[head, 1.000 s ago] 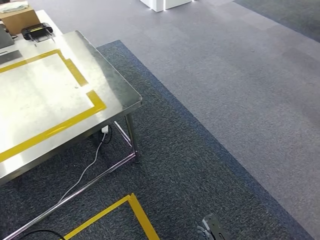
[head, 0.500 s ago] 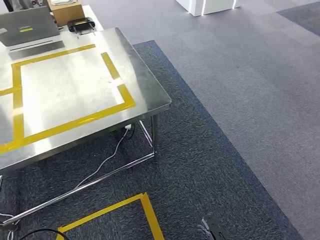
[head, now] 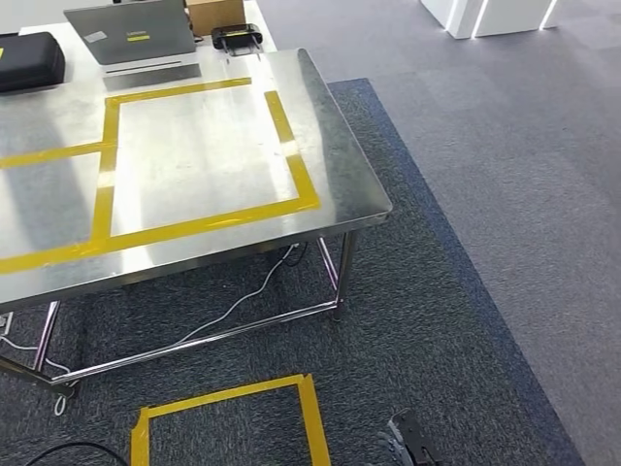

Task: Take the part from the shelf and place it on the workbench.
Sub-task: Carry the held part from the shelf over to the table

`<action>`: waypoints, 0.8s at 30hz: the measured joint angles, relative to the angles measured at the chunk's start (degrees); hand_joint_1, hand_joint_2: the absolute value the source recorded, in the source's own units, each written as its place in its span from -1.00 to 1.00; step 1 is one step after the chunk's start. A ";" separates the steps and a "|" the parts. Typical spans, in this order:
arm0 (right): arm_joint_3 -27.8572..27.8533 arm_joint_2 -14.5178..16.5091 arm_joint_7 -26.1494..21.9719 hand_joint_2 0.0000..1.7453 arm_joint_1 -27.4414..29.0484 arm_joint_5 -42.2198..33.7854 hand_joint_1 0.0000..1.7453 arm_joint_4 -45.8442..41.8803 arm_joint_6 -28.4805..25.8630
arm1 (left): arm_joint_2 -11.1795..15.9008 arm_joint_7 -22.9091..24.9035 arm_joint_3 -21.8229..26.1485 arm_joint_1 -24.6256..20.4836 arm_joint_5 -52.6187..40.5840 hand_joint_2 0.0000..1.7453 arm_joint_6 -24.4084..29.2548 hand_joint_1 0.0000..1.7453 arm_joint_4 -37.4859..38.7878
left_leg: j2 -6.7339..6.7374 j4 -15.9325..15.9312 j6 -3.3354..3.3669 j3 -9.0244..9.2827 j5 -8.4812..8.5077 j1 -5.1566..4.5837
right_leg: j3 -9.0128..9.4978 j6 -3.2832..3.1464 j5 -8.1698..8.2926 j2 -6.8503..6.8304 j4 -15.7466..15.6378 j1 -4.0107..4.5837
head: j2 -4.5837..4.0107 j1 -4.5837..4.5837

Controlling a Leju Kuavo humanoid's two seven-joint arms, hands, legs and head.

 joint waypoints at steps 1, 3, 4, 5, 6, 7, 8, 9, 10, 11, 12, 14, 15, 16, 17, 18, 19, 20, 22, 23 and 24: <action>0.19 -0.06 0.00 1.00 -0.04 -0.30 -1.00 -0.02 -0.20 | 0.07 0.00 -0.01 0.03 -0.05 1.00 0.01 1.00 -0.01 | -0.48 -0.02 -0.36 -0.15 0.09 0.16 | 0.18 -0.28 0.14 -0.72 -0.09 -0.02 | 0.00 0.01; 0.66 -0.19 -0.01 1.00 -0.22 -0.84 -1.00 -0.07 -0.63 | 0.14 0.00 -0.02 0.09 -0.15 1.00 0.01 1.00 -0.01 | 1.12 1.36 -0.99 -0.85 -0.86 0.11 | 0.42 -0.93 0.37 -2.17 -0.49 -0.18 | 0.00 -0.13; 0.85 -0.23 -0.01 1.00 -0.25 -1.01 -1.00 -0.08 -0.78 | 0.20 0.00 -0.03 0.03 -0.18 1.00 0.01 1.00 -0.01 | 2.73 3.59 -1.26 -1.81 -2.26 0.06 | 0.54 -1.21 0.42 -2.97 -0.69 -0.28 | 0.00 -0.26; 1.00 -0.30 -0.01 1.00 -0.24 -1.08 -1.00 -0.08 -0.87 | 0.26 0.00 -0.05 -0.05 -0.18 1.00 0.01 1.00 -0.01 | 4.46 6.95 -1.51 -3.35 -4.10 0.06 | 0.62 -1.39 0.34 -3.80 -0.71 -0.19 | 0.00 -0.37; 1.10 -0.37 -0.01 1.00 -0.16 -1.17 -1.00 -0.08 -0.91 | 0.31 0.00 -0.07 -0.12 -0.17 1.00 0.02 1.00 0.00 | 5.45 10.81 -1.71 -5.15 -5.93 0.17 | 0.66 -1.53 0.25 -4.67 -0.70 -0.12 | 0.00 -0.46; 1.17 -0.41 0.00 1.00 -0.10 -1.28 -1.00 -0.08 -0.94 | 0.34 0.00 -0.08 -0.13 -0.17 1.00 0.02 1.00 0.00 | 5.92 14.05 -1.87 -6.67 -7.12 0.28 | 0.71 -1.58 0.15 -5.56 -0.69 -0.05 | 0.00 -0.46; 1.25 -0.44 0.00 1.00 -0.09 -1.42 -1.00 -0.08 -0.94 | 0.37 0.00 -0.08 -0.11 -0.15 1.00 0.02 1.00 0.00 | 6.12 15.70 -1.96 -7.42 -7.29 0.36 | 0.79 -1.58 0.04 -6.42 -0.67 -0.02 | 0.00 -0.46; 1.33 -0.45 0.01 1.00 -0.12 -1.56 -1.00 -0.08 -0.95 | 0.40 0.00 -0.08 -0.09 -0.10 1.00 0.02 1.00 0.00 | 6.25 15.08 -1.98 -7.07 -6.31 0.39 | 0.93 -1.50 -0.08 -7.09 -0.67 0.00 | 0.00 -0.47; 1.45 -0.45 0.00 1.00 -0.18 -1.67 -1.00 -0.08 -1.05 | 0.45 0.00 -0.08 -0.09 -0.06 1.00 0.04 1.00 0.00 | 6.41 12.20 -1.92 -5.57 -4.41 0.41 | 1.16 -1.34 -0.24 -7.61 -0.66 0.00 | 0.00 -0.47; 1.58 -0.45 0.00 1.00 -0.28 -1.79 -1.00 -0.08 -1.25 | 0.52 0.00 -0.08 -0.09 -0.06 1.00 0.08 1.00 0.00 | 6.71 8.10 -1.76 -3.48 -2.47 0.39 | 1.35 -1.13 -0.41 -8.05 -0.67 0.00 | 0.00 -0.46; 1.74 -0.46 -0.01 1.00 -0.39 -1.89 -1.00 -0.09 -1.51 | 0.59 0.00 -0.08 -0.10 -0.11 1.00 0.14 1.00 0.00 | 7.04 4.29 -1.55 -1.47 -1.18 0.29 | 1.37 -0.83 -0.63 -8.36 -0.63 0.11 | 0.00 -0.48; 2.00 -0.64 -0.03 1.00 -0.66 -2.05 -1.00 -0.15 -1.93 | 0.68 0.00 -0.08 -0.04 -0.32 1.00 0.21 1.00 0.00 | 7.51 0.06 -1.21 0.71 -0.43 0.17 | 1.25 -0.59 -1.15 -8.75 -0.54 0.35 | 0.00 -0.39; 2.08 -0.78 -0.05 1.00 -0.77 -2.08 -1.00 -0.20 -2.01 | 0.69 0.00 -0.08 0.01 -0.38 1.00 0.22 1.00 0.00 | 7.55 -0.21 -1.17 0.89 -0.61 0.12 | 1.19 -0.79 -1.28 -8.76 -0.49 0.49 | 0.00 -0.32; 2.12 -0.90 -0.06 1.00 -0.85 -2.07 -1.00 -0.24 -2.02 | 0.69 0.00 -0.07 0.06 -0.42 1.00 0.22 1.00 0.00 | 7.55 -0.27 -1.17 0.91 -0.56 0.14 | 1.28 -1.03 -1.30 -8.71 -0.53 0.50 | 0.00 -0.27; 2.16 -0.97 -0.07 1.00 -0.88 -2.08 -1.00 -0.28 -2.01 | 0.69 0.00 -0.07 0.09 -0.42 1.00 0.22 1.00 0.00 | 7.56 -0.27 -1.18 0.91 -0.60 0.09 | 1.36 -1.21 -1.22 -8.64 -0.66 0.49 | 0.00 -0.25; 2.24 -0.97 -0.09 1.00 -0.88 -2.17 -1.00 -0.34 -2.00 | 0.72 0.00 -0.06 0.08 -0.42 1.00 0.24 1.00 0.00 | 7.50 -0.41 -0.71 0.85 -0.87 -0.01 | 1.71 -0.70 -0.72 -8.68 -0.66 0.31 | 0.00 -0.28; 2.36 -0.97 -0.15 1.00 -0.83 -2.37 -1.00 -0.42 -2.00 | 0.76 0.00 -0.06 0.06 -0.42 1.00 0.28 1.00 0.00 | 7.47 -0.64 -0.06 0.88 -1.33 -0.06 | 1.98 0.07 -0.15 -8.67 -0.57 0.16 | 0.00 -0.33; 2.49 -0.98 -0.23 1.00 -0.75 -2.63 -1.00 -0.53 -2.02 | 0.81 0.00 -0.08 0.06 -0.47 1.00 0.33 1.00 -0.01 | 7.33 -1.02 0.71 1.23 -1.66 -0.04 | 2.06 0.77 0.26 -8.61 -0.36 0.01 | 0.00 -0.34; 2.68 -1.07 -0.51 1.00 -0.72 -3.30 -1.00 -0.71 -2.18 | 0.76 0.00 -0.10 0.14 -0.70 1.00 0.39 1.00 -0.02 | 7.16 -1.82 1.98 2.34 -2.07 0.13 | 1.29 1.47 -0.37 -7.31 1.61 -0.11 | 0.00 -0.16; 2.72 -1.13 -0.64 1.00 -0.77 -3.56 -1.00 -0.78 -2.30 | 0.72 0.00 -0.11 0.17 -0.81 1.00 0.40 1.00 -0.02 | 7.04 -2.05 2.25 2.90 -1.98 0.21 | -0.09 1.49 -1.76 -6.38 4.02 -0.13 | 0.00 -0.02; 2.75 -1.19 -0.75 1.00 -0.79 -3.78 -1.00 -0.81 -2.43 | 0.67 0.00 -0.10 0.20 -0.87 1.00 0.40 1.00 -0.02 | 7.01 -2.12 2.40 3.20 -2.09 0.21 | -2.09 1.48 -3.47 -5.43 7.60 -0.14 | 0.00 0.11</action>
